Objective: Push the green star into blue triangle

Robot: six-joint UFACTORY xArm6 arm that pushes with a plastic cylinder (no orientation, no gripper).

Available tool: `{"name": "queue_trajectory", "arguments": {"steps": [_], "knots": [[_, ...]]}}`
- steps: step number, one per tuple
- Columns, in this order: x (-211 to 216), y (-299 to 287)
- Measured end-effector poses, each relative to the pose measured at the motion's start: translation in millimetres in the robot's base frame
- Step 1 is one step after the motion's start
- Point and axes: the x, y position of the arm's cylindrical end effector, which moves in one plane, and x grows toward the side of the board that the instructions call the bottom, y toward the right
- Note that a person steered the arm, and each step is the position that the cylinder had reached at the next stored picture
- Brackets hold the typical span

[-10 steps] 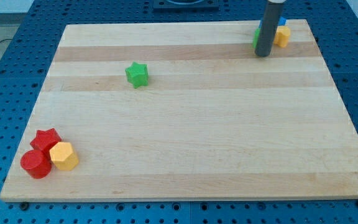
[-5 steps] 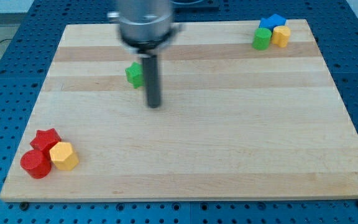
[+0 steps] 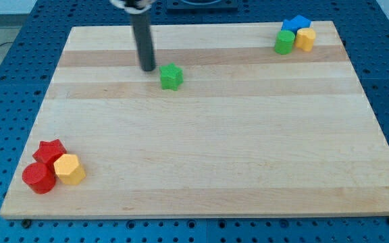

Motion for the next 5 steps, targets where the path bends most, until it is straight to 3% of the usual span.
{"name": "queue_trajectory", "arguments": {"steps": [1,2,3,5], "knots": [[31,-40],[70,-23],[70,35],[-24,126]]}}
